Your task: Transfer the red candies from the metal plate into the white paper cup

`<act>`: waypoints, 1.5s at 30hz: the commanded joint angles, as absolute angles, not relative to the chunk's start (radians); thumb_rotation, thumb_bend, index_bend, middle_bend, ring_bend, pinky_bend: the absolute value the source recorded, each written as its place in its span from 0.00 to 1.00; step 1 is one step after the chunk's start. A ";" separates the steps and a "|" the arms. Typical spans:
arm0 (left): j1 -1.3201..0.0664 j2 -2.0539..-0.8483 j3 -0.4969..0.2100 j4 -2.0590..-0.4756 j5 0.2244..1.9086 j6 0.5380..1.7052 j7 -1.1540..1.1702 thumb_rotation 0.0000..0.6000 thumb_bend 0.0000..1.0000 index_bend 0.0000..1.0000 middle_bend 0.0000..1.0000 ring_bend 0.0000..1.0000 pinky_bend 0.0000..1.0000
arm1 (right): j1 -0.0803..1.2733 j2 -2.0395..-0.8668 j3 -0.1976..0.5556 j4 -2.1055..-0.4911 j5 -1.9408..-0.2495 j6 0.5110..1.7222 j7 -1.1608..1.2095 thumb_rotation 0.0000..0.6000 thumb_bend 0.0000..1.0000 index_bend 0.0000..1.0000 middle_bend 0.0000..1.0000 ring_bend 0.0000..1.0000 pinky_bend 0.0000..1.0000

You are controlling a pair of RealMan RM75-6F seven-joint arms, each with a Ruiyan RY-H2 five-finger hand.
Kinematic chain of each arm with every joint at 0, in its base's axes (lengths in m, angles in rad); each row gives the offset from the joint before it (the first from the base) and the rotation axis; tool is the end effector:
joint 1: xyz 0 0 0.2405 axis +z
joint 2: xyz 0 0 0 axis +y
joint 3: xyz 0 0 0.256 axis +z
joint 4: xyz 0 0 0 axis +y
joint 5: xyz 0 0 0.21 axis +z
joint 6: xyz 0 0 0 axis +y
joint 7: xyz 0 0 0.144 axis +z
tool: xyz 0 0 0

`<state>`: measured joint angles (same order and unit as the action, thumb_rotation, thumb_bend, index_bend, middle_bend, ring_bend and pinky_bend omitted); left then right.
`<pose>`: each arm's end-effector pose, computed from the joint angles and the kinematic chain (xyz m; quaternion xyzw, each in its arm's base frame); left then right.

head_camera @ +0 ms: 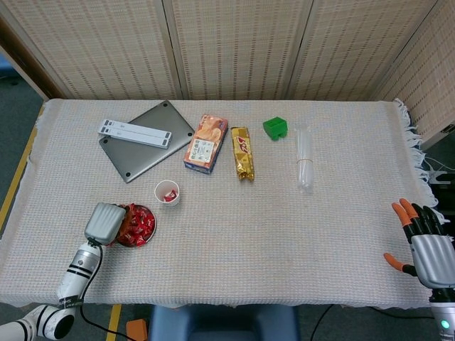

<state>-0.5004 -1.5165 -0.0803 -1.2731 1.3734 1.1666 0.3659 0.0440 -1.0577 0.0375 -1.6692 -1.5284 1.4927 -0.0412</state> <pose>-0.2542 0.3091 0.0243 -0.7402 -0.2627 -0.3112 0.5350 -0.3081 -0.1653 0.1710 0.6048 -0.3810 0.3682 0.5946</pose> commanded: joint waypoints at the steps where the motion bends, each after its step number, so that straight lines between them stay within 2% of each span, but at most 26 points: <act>1: -0.511 -1.493 -0.102 -1.303 1.374 1.176 0.361 1.00 0.78 0.75 0.77 0.68 1.00 | 0.044 -1.058 0.038 -1.669 -1.528 1.492 -0.042 1.00 0.06 0.00 0.00 0.00 0.00; 7: -0.557 -1.488 -0.164 -1.335 1.390 1.194 0.338 1.00 0.78 0.75 0.77 0.68 1.00 | 0.046 -1.062 0.038 -1.669 -1.525 1.487 -0.052 1.00 0.06 0.00 0.00 0.00 0.00; 12: -0.634 -1.538 -0.214 -1.318 1.405 1.175 0.347 1.00 0.78 0.75 0.77 0.68 1.00 | 0.050 -1.065 0.038 -1.670 -1.520 1.479 -0.064 1.00 0.06 0.00 0.00 0.00 0.00; 18: -0.711 -1.626 -0.241 -1.267 1.402 1.138 0.361 1.00 0.77 0.75 0.76 0.68 1.00 | 0.051 -1.064 0.042 -1.668 -1.510 1.475 -0.066 1.00 0.06 0.00 0.00 0.00 0.00; 22: -0.746 -1.684 -0.243 -1.208 1.380 1.105 0.387 1.00 0.75 0.71 0.72 0.67 1.00 | 0.049 -1.061 0.042 -1.668 -1.507 1.477 -0.061 1.00 0.06 0.00 0.00 0.00 0.00; 26: -0.762 -1.719 -0.238 -1.147 1.364 1.088 0.406 1.00 0.69 0.60 0.62 0.58 0.94 | 0.045 -1.057 0.042 -1.667 -1.508 1.483 -0.053 1.00 0.06 0.00 0.00 0.00 0.00; 29: -0.763 -1.724 -0.230 -1.126 1.365 1.091 0.395 1.00 0.59 0.51 0.53 0.48 0.90 | 0.043 -1.055 0.042 -1.666 -1.508 1.487 -0.047 1.00 0.06 0.00 0.00 0.00 0.00; 32: -0.758 -1.711 -0.223 -1.135 1.365 1.088 0.374 1.00 0.49 0.37 0.39 0.40 0.90 | 0.041 -1.054 0.042 -1.666 -1.509 1.489 -0.045 1.00 0.06 0.00 0.00 0.00 0.00; 35: -0.750 -1.684 -0.215 -1.171 1.363 1.089 0.361 1.00 0.44 0.24 0.25 0.35 0.90 | 0.041 -1.054 0.040 -1.667 -1.515 1.491 -0.045 1.00 0.06 0.00 0.00 0.00 0.00; 40: -0.718 -1.636 -0.192 -1.248 1.369 1.115 0.355 1.00 0.42 0.17 0.21 0.29 0.91 | 0.041 -1.055 0.037 -1.669 -1.525 1.493 -0.044 1.00 0.06 0.00 0.00 0.00 0.00; 45: -0.600 -1.533 -0.102 -1.389 1.386 1.205 0.368 1.00 0.39 0.13 0.17 0.21 0.94 | 0.039 -1.052 0.035 -1.667 -1.532 1.497 -0.035 1.00 0.06 0.00 0.00 0.00 0.00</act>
